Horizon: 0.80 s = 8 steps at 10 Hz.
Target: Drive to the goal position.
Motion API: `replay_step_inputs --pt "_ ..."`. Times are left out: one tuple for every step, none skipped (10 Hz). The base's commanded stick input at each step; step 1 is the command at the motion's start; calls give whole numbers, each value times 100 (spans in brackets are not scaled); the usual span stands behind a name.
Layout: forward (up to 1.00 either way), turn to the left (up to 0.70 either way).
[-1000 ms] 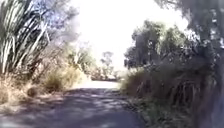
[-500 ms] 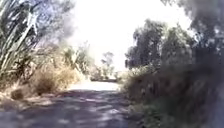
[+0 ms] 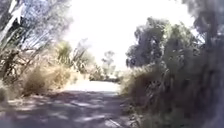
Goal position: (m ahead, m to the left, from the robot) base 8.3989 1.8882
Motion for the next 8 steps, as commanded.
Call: replay_step_inputs --pt "7 0" --pt "28 0" --pt "62 0" --pt "97 0" --pt "100 6" --pt "100 12" --pt "100 16" --pt "100 10"
